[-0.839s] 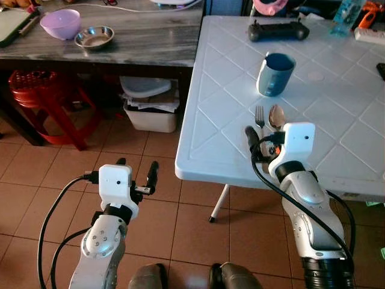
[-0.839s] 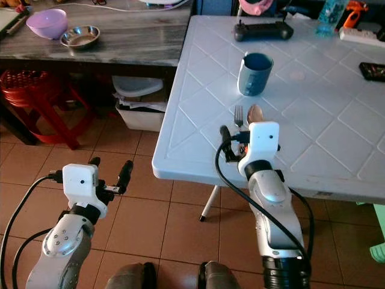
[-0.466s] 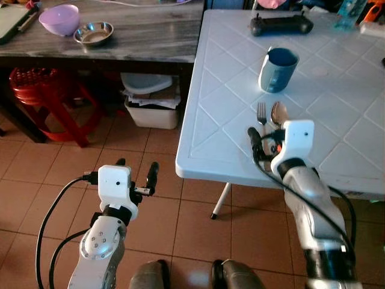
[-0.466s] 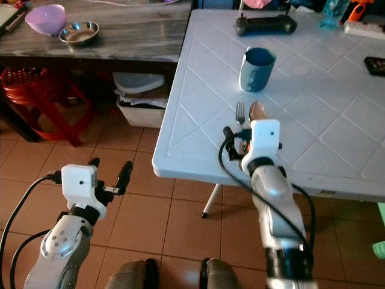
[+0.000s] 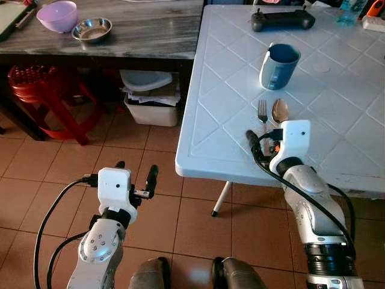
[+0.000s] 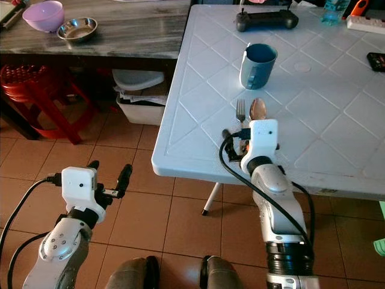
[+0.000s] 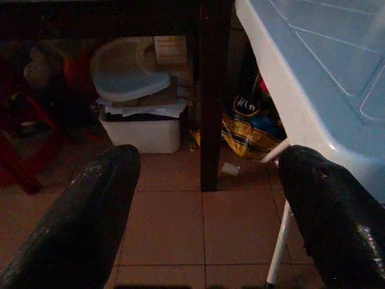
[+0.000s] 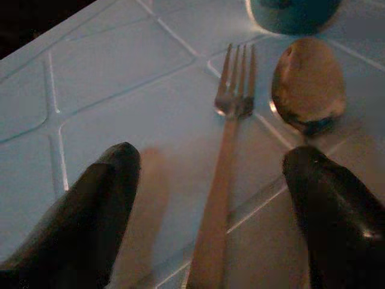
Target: Setting the table
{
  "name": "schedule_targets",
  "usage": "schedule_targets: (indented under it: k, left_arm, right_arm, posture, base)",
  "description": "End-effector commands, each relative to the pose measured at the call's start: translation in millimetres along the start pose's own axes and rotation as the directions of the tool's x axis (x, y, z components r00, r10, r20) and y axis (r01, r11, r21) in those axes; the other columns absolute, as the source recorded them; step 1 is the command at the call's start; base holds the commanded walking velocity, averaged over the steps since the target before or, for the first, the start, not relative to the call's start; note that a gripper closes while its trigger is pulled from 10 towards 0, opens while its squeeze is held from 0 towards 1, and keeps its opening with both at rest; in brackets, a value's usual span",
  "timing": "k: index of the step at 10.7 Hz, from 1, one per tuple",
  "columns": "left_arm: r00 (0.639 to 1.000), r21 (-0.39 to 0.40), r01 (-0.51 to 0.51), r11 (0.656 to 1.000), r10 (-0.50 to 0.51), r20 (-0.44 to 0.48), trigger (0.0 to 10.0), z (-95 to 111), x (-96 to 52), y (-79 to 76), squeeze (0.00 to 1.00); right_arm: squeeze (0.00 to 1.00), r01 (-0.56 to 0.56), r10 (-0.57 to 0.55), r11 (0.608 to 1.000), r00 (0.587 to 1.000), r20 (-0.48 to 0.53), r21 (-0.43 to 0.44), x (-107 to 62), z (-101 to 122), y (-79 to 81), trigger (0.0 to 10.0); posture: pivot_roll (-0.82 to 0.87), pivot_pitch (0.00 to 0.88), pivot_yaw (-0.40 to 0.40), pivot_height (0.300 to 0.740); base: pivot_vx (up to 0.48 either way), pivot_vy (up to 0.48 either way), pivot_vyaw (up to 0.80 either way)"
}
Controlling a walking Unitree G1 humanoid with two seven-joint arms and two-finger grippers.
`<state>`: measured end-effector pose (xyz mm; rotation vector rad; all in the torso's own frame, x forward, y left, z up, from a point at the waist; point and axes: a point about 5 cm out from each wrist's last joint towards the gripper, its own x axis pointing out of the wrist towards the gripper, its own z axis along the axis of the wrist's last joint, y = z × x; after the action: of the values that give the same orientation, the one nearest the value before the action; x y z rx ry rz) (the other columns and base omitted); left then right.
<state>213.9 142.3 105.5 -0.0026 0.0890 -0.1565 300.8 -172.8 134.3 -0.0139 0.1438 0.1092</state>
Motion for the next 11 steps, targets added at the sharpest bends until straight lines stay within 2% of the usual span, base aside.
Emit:
schedule_targets:
  k: [1,2,3,4,5,6,7,9,11]
  left_arm:
    - [1.0,0.012,-0.005,1.0,0.006,-0.005,10.0,1,-3.3,1.8,0.0]
    - [1.0,0.012,-0.005,1.0,0.005,-0.005,10.0,2,-3.2,2.0,0.0]
    - [1.0,0.014,-0.005,1.0,0.005,-0.005,10.0,2,-2.8,2.0,0.0]
    - [1.0,0.012,-0.005,1.0,0.005,-0.005,10.0,2,-2.7,1.9,0.0]
    - [1.0,0.012,-0.005,1.0,0.005,-0.005,10.0,2,-2.6,1.6,0.0]
    - [1.0,0.011,-0.004,1.0,0.005,-0.006,10.0,2,-2.5,1.1,0.0]
    - [1.0,0.01,-0.006,1.0,0.006,-0.005,10.0,2,-3.1,1.4,0.0]
    - [1.0,0.01,-0.007,1.0,0.007,-0.009,10.0,2,-4.6,2.4,0.0]
    - [1.0,0.012,-0.002,1.0,0.002,-0.012,10.0,3,-5.0,2.2,0.0]
  right_arm:
    - [0.0,-0.028,0.028,0.999,1.0,-0.001,0.014,0.9,2,5.8,4.1]
    - [0.0,-0.048,0.047,0.999,0.999,0.016,0.022,3.1,9,9.1,2.6]
    - [0.0,-0.069,0.068,0.997,0.997,0.03,0.024,4.1,14,11.6,2.2]
    - [0.0,-0.078,0.077,0.997,0.996,0.032,0.026,4.2,15,13.0,3.9]
    - [0.0,-0.083,0.082,0.996,0.996,0.028,0.024,4.1,15,13.3,7.5]
    - [0.0,-0.088,0.088,0.996,0.996,0.001,0.019,2.9,10,13.4,8.4]
    - [0.0,-0.087,0.087,0.996,0.996,-0.024,0.014,0.3,4,11.1,10.0]
    - [0.0,-0.031,0.031,0.999,0.999,-0.019,0.011,0.2,4,0.4,10.0]
    - [0.0,0.002,-0.002,1.0,1.0,-0.018,0.009,8.6,10,-8.5,10.0]
  posture:
    - [0.01,0.191,0.052,0.74]
    - [0.01,0.191,0.052,0.74]
    - [0.01,0.19,0.051,0.74]
    - [0.01,0.19,0.05,0.74]
    - [0.01,0.192,0.049,0.74]
    - [0.01,0.195,0.048,0.74]
    - [0.02,0.199,0.048,0.74]
    - [0.01,0.204,0.052,0.74]
    - [0.02,0.211,0.058,0.74]
  base:
    - [0.0,0.0,0.0]
    - [0.0,0.0,0.0]
    - [0.0,0.0,0.0]
    - [0.0,0.0,0.0]
    - [0.0,0.0,0.0]
    - [0.0,0.0,0.0]
    - [0.0,0.0,0.0]
    - [0.0,0.0,0.0]
    - [0.0,0.0,0.0]
